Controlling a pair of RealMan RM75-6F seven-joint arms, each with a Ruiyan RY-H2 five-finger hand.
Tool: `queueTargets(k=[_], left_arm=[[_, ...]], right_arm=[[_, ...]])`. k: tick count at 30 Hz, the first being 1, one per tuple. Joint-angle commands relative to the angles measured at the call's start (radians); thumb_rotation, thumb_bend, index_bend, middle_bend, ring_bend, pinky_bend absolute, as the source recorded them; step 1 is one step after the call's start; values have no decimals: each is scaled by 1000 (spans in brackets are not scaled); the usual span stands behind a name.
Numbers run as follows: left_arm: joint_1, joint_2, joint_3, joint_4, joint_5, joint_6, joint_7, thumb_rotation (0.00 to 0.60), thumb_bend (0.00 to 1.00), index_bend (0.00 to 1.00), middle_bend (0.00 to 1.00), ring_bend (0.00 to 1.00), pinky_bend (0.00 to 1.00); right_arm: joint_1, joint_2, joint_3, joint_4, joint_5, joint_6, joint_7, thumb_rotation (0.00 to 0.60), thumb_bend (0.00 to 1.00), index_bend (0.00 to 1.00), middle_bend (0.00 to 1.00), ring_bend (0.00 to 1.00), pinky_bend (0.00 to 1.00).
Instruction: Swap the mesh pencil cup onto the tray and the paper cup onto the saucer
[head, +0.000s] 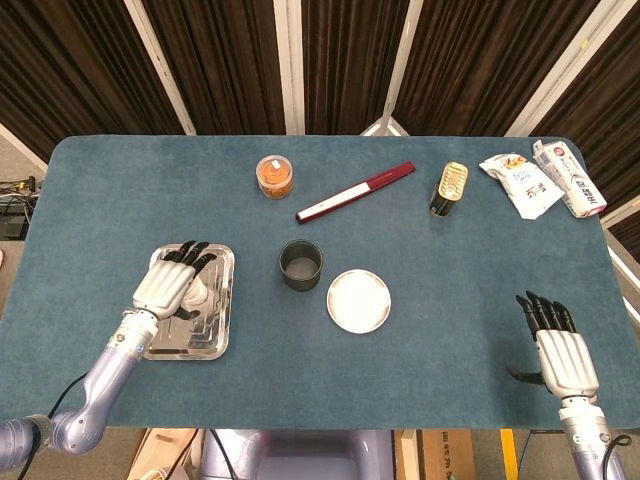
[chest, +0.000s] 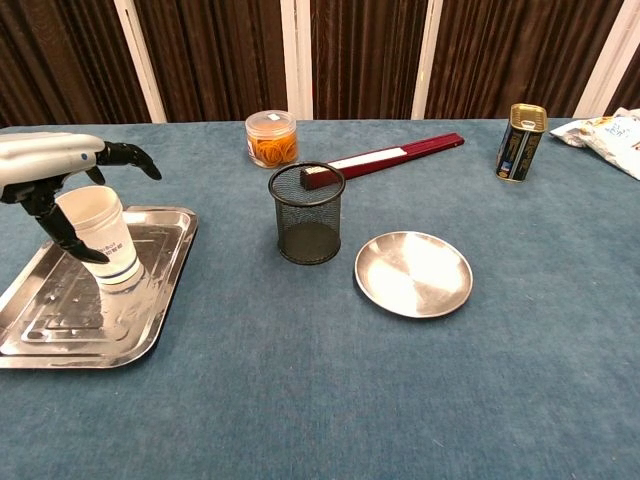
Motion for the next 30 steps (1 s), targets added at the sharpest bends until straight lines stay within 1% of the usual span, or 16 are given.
queueTargets(k=[1, 4, 7, 10, 13, 15, 17, 22, 26, 30], left_arm=[[0, 5, 5, 5, 3, 6, -4, 600, 131, 176, 43, 14, 197], [0, 19, 12, 6, -14, 2, -3, 600, 131, 186, 65, 47, 205], [-2, 29, 20, 12, -20, -3, 0, 600, 148, 217, 112, 77, 223], [0, 37, 28, 17, -19, -20, -32, 600, 163, 235, 138, 98, 240], [3, 43, 31, 39, -13, -16, -48, 600, 179, 253, 164, 122, 259], [5, 42, 32, 50, -1, -8, -57, 600, 203, 274, 185, 140, 280], [6, 38, 29, 53, 18, -14, -101, 600, 234, 289, 207, 156, 298], [-6, 38, 45, 67, 38, -33, -96, 600, 284, 316, 254, 190, 327], [-8, 50, 46, 60, 61, -41, -129, 600, 374, 365, 303, 233, 360], [-6, 69, 46, 51, 81, -29, -141, 600, 424, 401, 334, 260, 374]], right_arm=[[-5, -3, 9, 2, 1, -7, -4, 600, 0, 0, 0, 0, 0], [-10, -6, 18, 2, 0, -20, -6, 600, 0, 0, 0, 0, 0], [-15, -10, 27, 5, 0, -28, -14, 600, 0, 0, 0, 0, 0], [-20, -20, 40, 19, 3, -33, -11, 600, 0, 0, 0, 0, 0], [-24, -27, 54, 32, 12, -42, -4, 600, 0, 0, 0, 0, 0], [-26, -29, 60, 37, 12, -47, -4, 600, 0, 0, 0, 0, 0], [-29, -31, 67, 39, 7, -51, 1, 600, 0, 0, 0, 0, 0], [-36, -37, 77, 46, 0, -63, 7, 600, 0, 0, 0, 0, 0], [-41, -36, 84, 46, -5, -70, 12, 600, 0, 0, 0, 0, 0], [-45, -34, 90, 45, -11, -74, 20, 600, 0, 0, 0, 0, 0]])
